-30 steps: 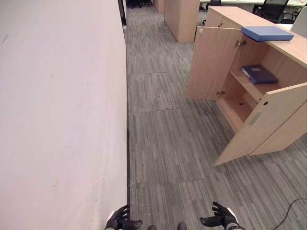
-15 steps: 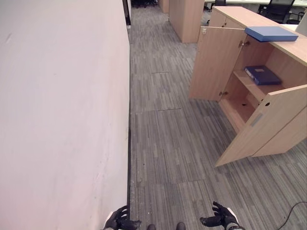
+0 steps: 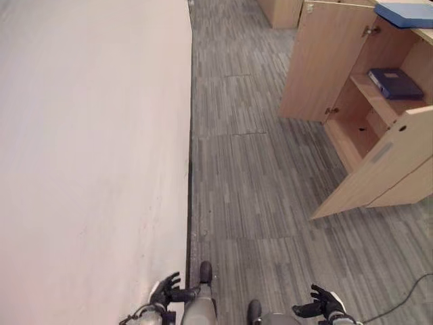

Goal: Put the empty folder in the office cabinet

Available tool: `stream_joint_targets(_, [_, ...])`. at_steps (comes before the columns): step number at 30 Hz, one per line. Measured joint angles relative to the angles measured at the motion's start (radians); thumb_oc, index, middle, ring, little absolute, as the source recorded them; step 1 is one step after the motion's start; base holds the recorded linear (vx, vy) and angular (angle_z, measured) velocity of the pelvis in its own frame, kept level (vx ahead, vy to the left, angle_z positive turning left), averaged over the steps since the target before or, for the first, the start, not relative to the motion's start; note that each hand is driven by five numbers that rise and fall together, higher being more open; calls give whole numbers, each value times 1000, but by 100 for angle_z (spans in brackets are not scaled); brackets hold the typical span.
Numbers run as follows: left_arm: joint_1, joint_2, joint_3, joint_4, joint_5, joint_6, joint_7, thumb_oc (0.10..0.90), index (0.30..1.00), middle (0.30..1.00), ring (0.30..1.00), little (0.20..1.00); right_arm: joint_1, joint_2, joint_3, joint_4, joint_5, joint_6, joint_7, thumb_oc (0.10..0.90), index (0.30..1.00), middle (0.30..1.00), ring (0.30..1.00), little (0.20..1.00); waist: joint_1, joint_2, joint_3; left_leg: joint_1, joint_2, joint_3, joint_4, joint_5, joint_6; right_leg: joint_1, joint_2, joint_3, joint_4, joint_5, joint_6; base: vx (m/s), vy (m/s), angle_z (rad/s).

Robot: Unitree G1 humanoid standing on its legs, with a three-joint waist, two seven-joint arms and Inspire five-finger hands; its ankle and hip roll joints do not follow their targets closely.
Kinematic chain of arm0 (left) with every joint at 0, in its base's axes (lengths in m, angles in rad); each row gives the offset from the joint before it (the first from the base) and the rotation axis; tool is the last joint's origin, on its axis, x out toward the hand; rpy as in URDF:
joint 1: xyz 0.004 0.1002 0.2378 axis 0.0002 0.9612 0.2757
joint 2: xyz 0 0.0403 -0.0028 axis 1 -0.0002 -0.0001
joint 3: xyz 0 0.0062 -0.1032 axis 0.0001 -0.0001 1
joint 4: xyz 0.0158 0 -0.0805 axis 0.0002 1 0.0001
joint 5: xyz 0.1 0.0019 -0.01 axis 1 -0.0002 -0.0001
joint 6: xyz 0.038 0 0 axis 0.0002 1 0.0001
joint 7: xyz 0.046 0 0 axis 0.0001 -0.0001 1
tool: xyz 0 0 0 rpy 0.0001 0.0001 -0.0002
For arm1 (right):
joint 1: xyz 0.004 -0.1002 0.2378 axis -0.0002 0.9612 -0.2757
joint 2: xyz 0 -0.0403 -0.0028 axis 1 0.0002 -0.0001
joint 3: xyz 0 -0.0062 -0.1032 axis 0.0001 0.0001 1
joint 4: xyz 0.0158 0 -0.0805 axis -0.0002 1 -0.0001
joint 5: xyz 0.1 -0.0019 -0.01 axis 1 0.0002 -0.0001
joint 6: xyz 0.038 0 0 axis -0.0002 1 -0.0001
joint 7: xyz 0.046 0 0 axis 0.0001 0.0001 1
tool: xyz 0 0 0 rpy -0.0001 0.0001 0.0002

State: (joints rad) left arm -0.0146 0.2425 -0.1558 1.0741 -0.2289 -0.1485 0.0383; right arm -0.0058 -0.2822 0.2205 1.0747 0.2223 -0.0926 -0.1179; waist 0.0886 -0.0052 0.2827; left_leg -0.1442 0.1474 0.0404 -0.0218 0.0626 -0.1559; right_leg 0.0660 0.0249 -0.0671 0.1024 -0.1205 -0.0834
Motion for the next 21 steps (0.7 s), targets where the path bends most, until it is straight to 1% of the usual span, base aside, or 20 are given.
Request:
stream_joint_targets(1, [10, -15, -4, 2, 0, -2, 3, 800, 900, 900, 900, 900, -1, -3, 1, 2, 0, 0, -1, 800, 900, 900, 900, 900, 2, 11, -5, 24, 10, -8, -9, -16, -2, 10, 10, 26, -8, -1, 4, 451, 127, -74])
stream_joint_targets(2, [13, -22, 6, -4, -20, 6, -11, 800, 900, 900, 900, 900, -7, 10, 3, 9, 0, 0, -2, 800, 900, 900, 900, 900, 14, 4, -4, 42, 8, -2, -13, 31, 17, 10, 13, 67, -3, -3, 22, 327, 136, -98])
stream_joint_targets(3, [21, -20, 24, -23, -23, 6, -3, 800, 900, 900, 900, 900, -19, 43, 13, 25, 0, -4, 0, 800, 900, 900, 900, 900, 57, -4, -1, 41, 22, 13, 13, 30, 22, 8, 30, 73, 39, -38, 61, 223, 103, -81])
stream_joint_targets(4, [21, -10, 27, -25, -19, 5, 0, 800, 900, 900, 900, 900, -29, 63, 21, 38, 0, -1, 3, 800, 900, 900, 900, 900, 56, -12, 6, 46, 26, 13, 43, 31, 26, -1, 31, 65, 126, -86, 87, 322, 186, -35])
stream_joint_targets(5, [37, 12, 23, -32, -20, 5, -3, 800, 900, 900, 900, 900, -11, 92, 23, 35, 0, 0, 5, 800, 900, 900, 900, 900, 55, -52, -11, 56, 3, 31, 58, 72, 72, 32, 10, 57, 174, -121, 101, 335, 222, 13])
stream_joint_targets(6, [40, 20, 27, -34, -20, 5, -3, 800, 900, 900, 900, 900, -14, 104, 18, 37, 0, -2, 5, 800, 900, 900, 900, 900, 58, -82, -11, 54, -23, 42, 86, 79, 78, 68, -24, 64, 124, -142, 77, 471, 315, 18])
stream_joint_targets(7, [28, 10, 44, -24, -25, 1, -3, 800, 900, 900, 900, 900, -35, 105, -3, 47, 0, -1, -1, 800, 900, 900, 900, 900, 56, -71, -8, -20, -27, 22, 216, 15, 81, 121, -29, 82, 49, -149, 65, 250, 182, -3])
stream_joint_targets(8, [27, 8, 44, -27, -24, -6, -3, 800, 900, 900, 900, 900, -46, 99, 0, 51, 1, -2, -2, 800, 900, 900, 900, 900, 65, -71, -14, -53, -26, 8, 216, 12, 81, 108, -29, 88, 39, -151, 67, 388, 288, -4])
stream_joint_targets(9, [7, 4, 32, -25, -21, -6, -3, 800, 900, 900, 900, 900, -64, 83, 3, 56, 6, -11, -3, 800, 900, 900, 900, 900, 62, -58, -17, -97, -27, -3, 191, 19, 77, 120, -30, 90, 22, -141, 54, 384, 305, -9])
stream_joint_targets(10, [6, -5, 31, -25, -21, -6, -3, 800, 900, 900, 900, 900, -70, 76, 1, 66, 10, -11, -3, 800, 900, 900, 900, 900, 61, -44, -21, -115, -29, -16, 162, 27, 75, 132, -33, 91, 8, -143, 59, 508, 406, -7])
stream_joint_targets(11, [17, -28, 44, -26, -26, -11, -3, 800, 900, 900, 900, 900, -73, 73, -1, 83, 15, -11, -6, 800, 900, 900, 900, 900, 64, -37, -32, -139, -43, -16, 137, 42, 97, 142, -49, 91, 1, -162, 75, 347, 282, -16])
stream_joint_targets(12, [20, -29, 49, -25, -41, -14, -9, 800, 900, 900, 900, 900, -67, 77, 0, 88, 16, -7, -6, 800, 900, 900, 900, 900, 73, -44, -33, -137, -65, -13, 143, 57, 110, 161, -71, 90, -10, -167, 93, 340, 254, -39])
stream_joint_targets(13, [40, -35, 98, -25, -98, -18, -2, 800, 900, 900, 900, 900, -53, 109, 3, 105, 17, -5, -6, 800, 900, 900, 900, 900, 101, -81, -68, -110, -90, -4, 113, 99, 106, 172, -95, 108, -19, -171, 115, 329, 255, -34])
stream_joint_targets(14, [47, -39, 123, -15, -102, -32, 3, 800, 900, 900, 900, 900, -49, 125, 7, 105, 18, -5, -3, 800, 900, 900, 900, 900, 111, -98, -73, -96, -97, 2, 100, 105, 114, 163, -102, 103, -2, -155, 153, 329, 270, -11])
stream_joint_targets(15, [52, -19, 113, 30, -62, -31, 3, 800, 900, 900, 900, 900, -60, 144, 19, 99, 18, -5, 7, 800, 900, 900, 900, 900, 107, -104, -73, -89, -84, 2, 120, 111, 122, 164, -103, 101, 24, -112, 226, 294, 263, 16])
stream_joint_targets(17, [52, 13, 79, 62, -9, -22, 18, 800, 900, 900, 900, 900, -84, 163, 22, 97, 18, -7, 9, 800, 900, 900, 900, 900, 108, -122, -71, -133, -74, 9, 250, 88, 149, 163, -96, 133, 56, -54, 259, 218, 157, 9])
stream_joint_targets(18, [76, 45, -9, 91, 25, 0, 24, 800, 900, 900, 900, 900, -97, 165, 19, 92, 19, -32, 9, 800, 900, 900, 900, 900, 90, -140, -90, -153, -144, 47, 193, 12, 163, 90, -100, 128, 211, -14, 333, 274, 141, 3])
stream_joint_targets(19, [95, 35, -16, 92, 43, -1, 20, 800, 900, 900, 900, 900, -96, 143, 17, 67, 22, -33, 8, 800, 900, 900, 900, 900, 88, -107, -99, -131, -154, 68, 137, 18, 177, 75, -77, 112, 266, 7, 359, 274, 143, -3])
stream_joint_targets(20, [122, 19, -26, 90, 46, -2, 23, 800, 900, 900, 900, 900, -92, 118, 18, 55, 24, -36, 7, 800, 900, 900, 900, 900, 84, -54, -107, -103, -139, 71, 115, 6, 199, 52, -37, 77, 353, 26, 358, 271, 243, -1])
stream_joint_targets(21, [150, 47, -31, 103, 50, 7, 24, 800, 900, 900, 900, 900, -103, 136, 9, 35, 34, -34, -2, 800, 900, 900, 900, 900, 79, -104, -101, -68, -161, 73, 98, 26, 238, -19, -86, 12, 544, 41, 357, 272, 248, -6])
